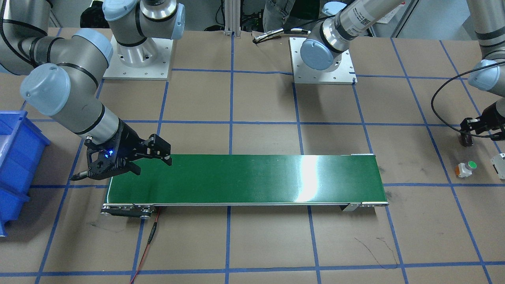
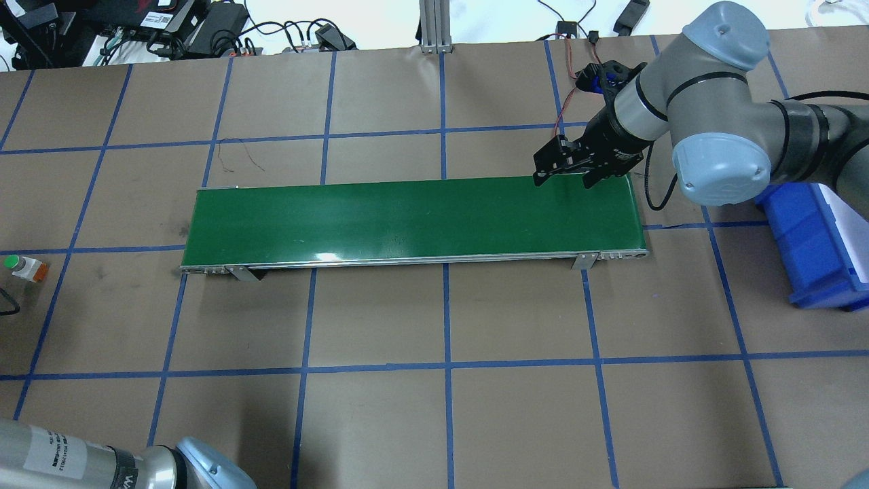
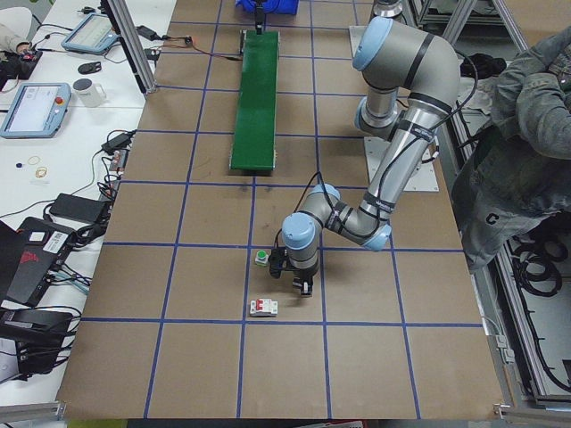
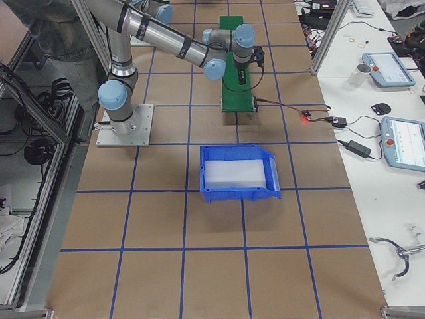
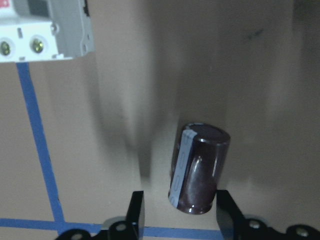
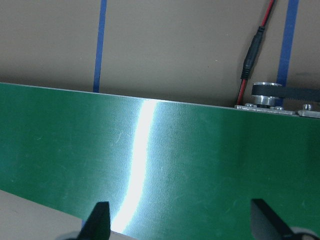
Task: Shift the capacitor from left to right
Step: 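Grasp the brown capacitor with the left gripper and lift it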
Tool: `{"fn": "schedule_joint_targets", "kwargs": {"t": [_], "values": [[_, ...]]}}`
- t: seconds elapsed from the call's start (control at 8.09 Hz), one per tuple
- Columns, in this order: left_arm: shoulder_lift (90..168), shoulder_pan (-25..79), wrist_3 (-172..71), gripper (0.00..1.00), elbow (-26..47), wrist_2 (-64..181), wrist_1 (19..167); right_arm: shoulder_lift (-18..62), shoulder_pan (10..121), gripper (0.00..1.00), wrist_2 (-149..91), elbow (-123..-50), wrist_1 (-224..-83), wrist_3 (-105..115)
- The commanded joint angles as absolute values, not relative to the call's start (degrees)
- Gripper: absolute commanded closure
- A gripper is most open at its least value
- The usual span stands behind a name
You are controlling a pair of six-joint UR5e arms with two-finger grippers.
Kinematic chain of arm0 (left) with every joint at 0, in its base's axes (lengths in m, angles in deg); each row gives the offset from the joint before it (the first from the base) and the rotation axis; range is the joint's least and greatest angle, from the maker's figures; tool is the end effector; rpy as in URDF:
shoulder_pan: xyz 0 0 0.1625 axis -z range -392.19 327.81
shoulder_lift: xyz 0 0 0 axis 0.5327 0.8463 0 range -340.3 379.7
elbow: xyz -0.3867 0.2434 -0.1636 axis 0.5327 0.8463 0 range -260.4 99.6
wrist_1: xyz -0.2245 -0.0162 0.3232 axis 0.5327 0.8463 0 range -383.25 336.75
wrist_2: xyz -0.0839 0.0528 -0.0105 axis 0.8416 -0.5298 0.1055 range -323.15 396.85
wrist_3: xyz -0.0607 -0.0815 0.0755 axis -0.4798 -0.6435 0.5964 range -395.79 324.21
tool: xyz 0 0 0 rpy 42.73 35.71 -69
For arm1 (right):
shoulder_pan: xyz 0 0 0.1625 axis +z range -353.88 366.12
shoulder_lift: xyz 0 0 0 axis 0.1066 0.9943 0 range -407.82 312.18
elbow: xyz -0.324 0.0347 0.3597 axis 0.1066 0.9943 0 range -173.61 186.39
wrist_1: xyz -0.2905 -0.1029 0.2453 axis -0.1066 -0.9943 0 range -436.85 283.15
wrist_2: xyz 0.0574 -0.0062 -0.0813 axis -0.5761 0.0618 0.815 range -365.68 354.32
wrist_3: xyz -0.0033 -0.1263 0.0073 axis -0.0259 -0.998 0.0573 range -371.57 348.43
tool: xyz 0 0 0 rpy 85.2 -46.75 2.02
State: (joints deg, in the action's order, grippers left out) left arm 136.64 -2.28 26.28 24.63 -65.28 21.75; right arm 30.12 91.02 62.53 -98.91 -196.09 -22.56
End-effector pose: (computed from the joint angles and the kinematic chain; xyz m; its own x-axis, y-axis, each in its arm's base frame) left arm 0.4682 -0.3924 0.2290 -0.9886 0.0404 -0.1451 0.0168 0.9869 0.1607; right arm 0.1322 -0.5480 0.3527 -0.9259 -0.1207 -0.3579 -0.0892 0.9906 -0.1032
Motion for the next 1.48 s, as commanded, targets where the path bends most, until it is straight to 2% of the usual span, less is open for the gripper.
{"fn": "schedule_joint_targets", "kwargs": {"t": [0.0,0.25,0.37,0.49,0.62,0.86,0.99,1.24,1.36], "values": [[136.9,-2.1,26.0,0.39,24.7,-64.9,21.7,29.8,91.0,0.00,62.5,-98.8,-196.0,-22.4],[137.0,-1.3,26.0,0.35,24.9,-65.0,21.7,30.2,91.0,0.00,63.4,-98.2,-195.3,-22.5],[137.0,-1.3,25.9,0.37,24.9,-64.8,21.7,30.2,91.0,0.00,63.5,-98.0,-195.1,-22.5],[137.0,-1.3,25.9,0.52,24.9,-64.9,21.7,30.2,91.0,0.00,63.5,-98.0,-195.1,-22.4],[137.1,-1.3,26.0,0.60,24.9,-65.0,21.7,30.2,90.9,0.00,63.5,-97.9,-195.1,-22.3],[137.1,-1.3,26.1,0.61,24.8,-64.9,21.7,30.1,90.9,0.00,63.0,-98.0,-194.9,-24.0],[137.1,-1.3,26.0,0.82,24.8,-65.1,21.7,29.5,90.9,0.00,62.7,-98.1,-195.2,-25.1],[137.1,-1.2,25.9,0.95,24.7,-65.4,21.7,28.6,90.9,0.00,62.4,-98.5,-195.7,-25.4],[136.2,-0.9,24.9,0.97,24.5,-65.8,21.8,28.6,90.8,0.00,62.5,-98.4,-195.7,-25.3]]}}
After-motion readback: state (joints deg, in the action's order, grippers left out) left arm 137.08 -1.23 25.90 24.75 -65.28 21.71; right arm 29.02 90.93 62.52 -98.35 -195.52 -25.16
